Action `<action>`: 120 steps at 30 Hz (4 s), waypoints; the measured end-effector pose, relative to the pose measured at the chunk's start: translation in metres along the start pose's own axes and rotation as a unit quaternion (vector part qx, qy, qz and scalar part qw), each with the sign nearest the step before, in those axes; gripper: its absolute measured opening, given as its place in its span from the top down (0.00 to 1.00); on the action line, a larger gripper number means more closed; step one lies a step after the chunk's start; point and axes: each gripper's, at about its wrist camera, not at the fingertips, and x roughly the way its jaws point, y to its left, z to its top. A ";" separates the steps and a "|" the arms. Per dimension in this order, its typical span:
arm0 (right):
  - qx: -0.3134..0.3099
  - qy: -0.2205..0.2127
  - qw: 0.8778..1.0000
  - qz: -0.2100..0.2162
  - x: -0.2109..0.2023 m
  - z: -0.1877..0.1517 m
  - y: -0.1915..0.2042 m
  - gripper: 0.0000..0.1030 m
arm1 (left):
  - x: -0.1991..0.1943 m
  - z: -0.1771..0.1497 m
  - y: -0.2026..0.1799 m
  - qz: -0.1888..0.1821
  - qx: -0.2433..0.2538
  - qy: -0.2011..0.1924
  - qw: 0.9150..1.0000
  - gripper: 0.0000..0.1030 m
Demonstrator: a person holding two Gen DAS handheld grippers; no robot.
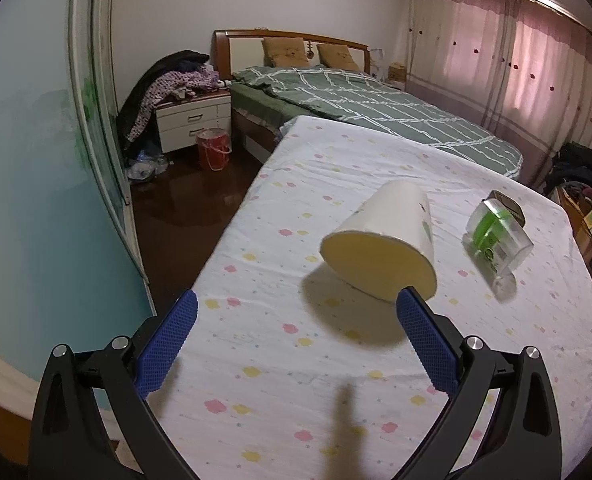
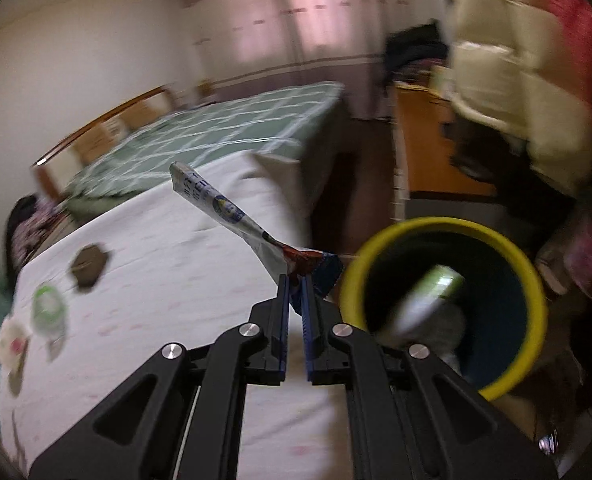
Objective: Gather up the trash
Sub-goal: 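Carry the toothpaste tube over the yellow bin and open the right gripper, then grasp the white paper cup with the left gripper, then carry the paper cup over the yellow bin and open the left gripper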
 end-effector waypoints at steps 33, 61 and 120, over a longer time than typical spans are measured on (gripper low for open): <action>0.083 -0.013 0.992 -0.099 0.016 -0.003 -0.058 0.61 | 0.020 0.033 -0.052 -0.059 0.079 0.034 0.995 0.05; 0.087 0.001 0.993 -0.074 0.023 -0.002 -0.054 0.59 | 0.103 0.083 -0.107 -0.026 0.233 0.190 0.954 0.14; 0.097 -0.048 0.989 -0.101 -0.073 -0.046 -0.179 0.40 | -0.074 -0.066 -0.556 -0.363 0.416 0.160 0.818 0.38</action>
